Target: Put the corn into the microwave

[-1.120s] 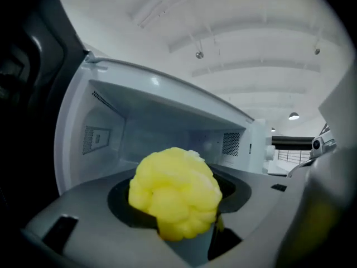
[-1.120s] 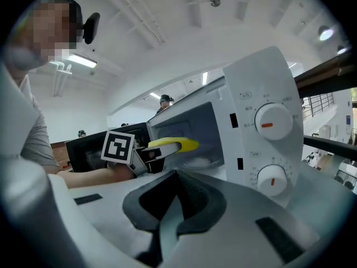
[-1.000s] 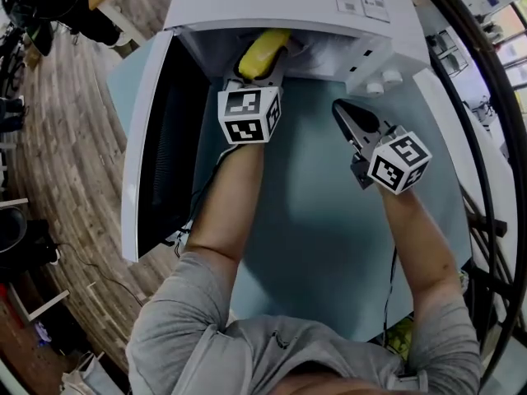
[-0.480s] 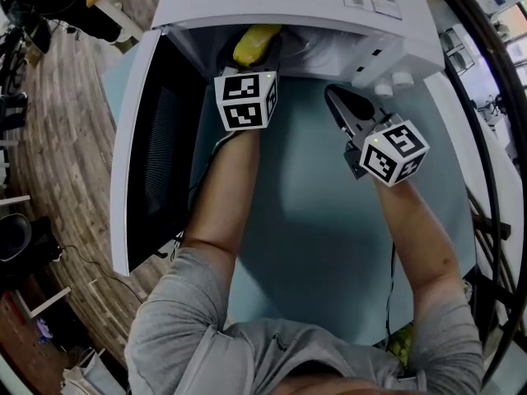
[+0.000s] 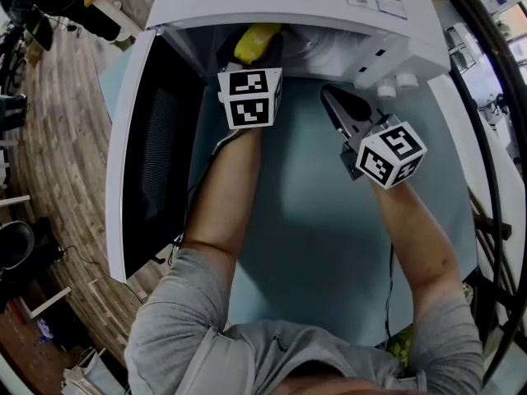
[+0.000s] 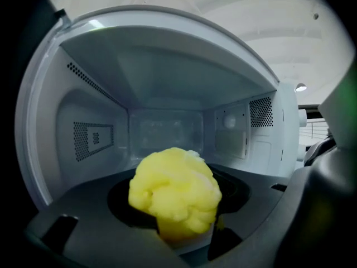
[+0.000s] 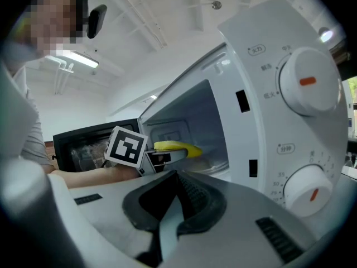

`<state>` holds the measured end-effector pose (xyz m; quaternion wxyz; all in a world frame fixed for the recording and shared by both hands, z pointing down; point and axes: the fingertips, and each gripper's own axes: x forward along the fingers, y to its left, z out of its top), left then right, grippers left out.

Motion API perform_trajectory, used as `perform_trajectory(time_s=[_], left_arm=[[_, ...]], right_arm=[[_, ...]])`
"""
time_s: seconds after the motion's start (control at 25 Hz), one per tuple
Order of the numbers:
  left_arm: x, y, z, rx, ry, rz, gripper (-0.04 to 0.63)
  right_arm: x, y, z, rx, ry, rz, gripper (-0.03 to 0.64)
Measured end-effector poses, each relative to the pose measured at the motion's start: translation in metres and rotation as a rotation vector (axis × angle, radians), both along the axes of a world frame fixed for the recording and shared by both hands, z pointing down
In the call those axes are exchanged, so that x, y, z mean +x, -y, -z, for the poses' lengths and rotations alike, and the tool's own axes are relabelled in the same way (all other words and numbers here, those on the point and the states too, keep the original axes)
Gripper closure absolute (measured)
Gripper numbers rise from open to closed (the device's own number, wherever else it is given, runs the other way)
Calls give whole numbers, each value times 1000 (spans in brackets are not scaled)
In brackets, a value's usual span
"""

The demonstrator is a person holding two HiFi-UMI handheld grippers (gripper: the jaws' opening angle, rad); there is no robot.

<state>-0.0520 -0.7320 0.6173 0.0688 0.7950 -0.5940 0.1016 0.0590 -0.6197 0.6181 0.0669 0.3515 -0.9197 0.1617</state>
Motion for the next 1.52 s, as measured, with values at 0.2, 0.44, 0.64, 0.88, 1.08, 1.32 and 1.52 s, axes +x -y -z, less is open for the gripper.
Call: perform_trajectory(time_s=[0.2, 0.44, 0.64, 0.88, 1.08, 1.32, 1.52], left_arm=[[-1, 8, -5, -55, 38, 24, 339], [0, 10, -8, -72, 78, 38, 333], [4, 14, -16, -122, 137, 40, 325], [7, 14, -27, -185, 214, 23, 325], [8, 17, -33, -237, 243, 21, 322], [6, 18, -33, -246, 241, 33, 327], [7, 19, -33, -239, 245, 39, 327]], right_arm=[[4, -2, -4, -8, 4, -5, 598], [8, -6, -4, -7, 8, 0, 598], [12, -10, -5, -11, 14, -4, 598], [14, -17, -9, -23, 12, -4, 598], [14, -20, -9, -23, 11, 0, 598], [15, -20, -11, -23, 8, -3, 598], [11, -22, -11, -27, 4, 4, 598]])
